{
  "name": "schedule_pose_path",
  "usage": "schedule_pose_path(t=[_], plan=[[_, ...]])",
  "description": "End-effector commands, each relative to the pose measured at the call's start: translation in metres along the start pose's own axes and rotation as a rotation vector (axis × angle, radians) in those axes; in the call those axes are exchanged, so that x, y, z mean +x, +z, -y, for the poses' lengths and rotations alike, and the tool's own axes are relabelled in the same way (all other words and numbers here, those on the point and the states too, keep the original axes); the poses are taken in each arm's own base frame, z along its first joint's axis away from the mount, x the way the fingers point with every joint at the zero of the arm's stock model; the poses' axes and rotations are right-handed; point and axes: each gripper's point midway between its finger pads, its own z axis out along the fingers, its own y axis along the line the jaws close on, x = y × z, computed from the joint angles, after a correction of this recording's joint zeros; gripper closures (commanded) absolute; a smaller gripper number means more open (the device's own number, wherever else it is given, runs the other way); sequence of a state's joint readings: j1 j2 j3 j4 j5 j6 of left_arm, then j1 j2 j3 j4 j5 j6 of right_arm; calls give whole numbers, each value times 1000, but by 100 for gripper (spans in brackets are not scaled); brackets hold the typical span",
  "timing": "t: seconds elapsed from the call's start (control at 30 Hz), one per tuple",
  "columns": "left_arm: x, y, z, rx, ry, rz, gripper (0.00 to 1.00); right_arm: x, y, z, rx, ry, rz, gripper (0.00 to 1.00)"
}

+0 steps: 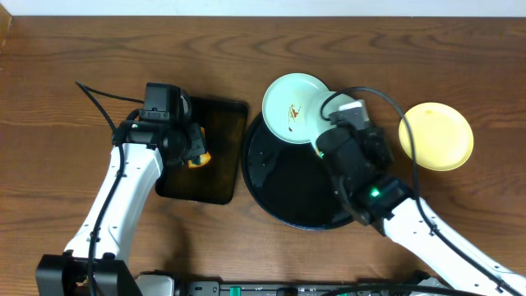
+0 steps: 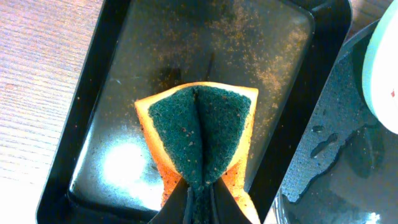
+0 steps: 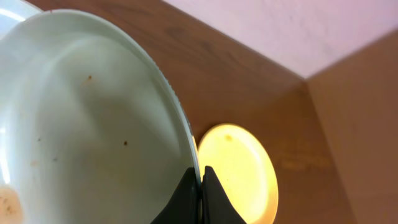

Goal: Clean dirty plates on tray and stack at the side
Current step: 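Lift the light-blue plate with right gripper and carry it right, then set the light-blue plate onto the yellow plate and release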

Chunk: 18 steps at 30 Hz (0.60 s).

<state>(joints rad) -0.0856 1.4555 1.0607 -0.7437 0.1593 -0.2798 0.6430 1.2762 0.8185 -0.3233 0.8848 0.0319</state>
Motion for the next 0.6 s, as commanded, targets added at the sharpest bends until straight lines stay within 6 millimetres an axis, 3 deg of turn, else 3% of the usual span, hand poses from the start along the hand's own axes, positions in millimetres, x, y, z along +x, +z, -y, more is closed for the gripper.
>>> schedule_pose_path(t=[0.0,0.27,0.57], plan=[[3,1,-1,8,11,-9,92,-6,11,30,-4,245,-31,99],[3,1,-1,8,11,-9,92,23,54,83,-61,559,-186,99],[3,1,-1,8,11,-9,92,84,78,171,151,884,-297,99]])
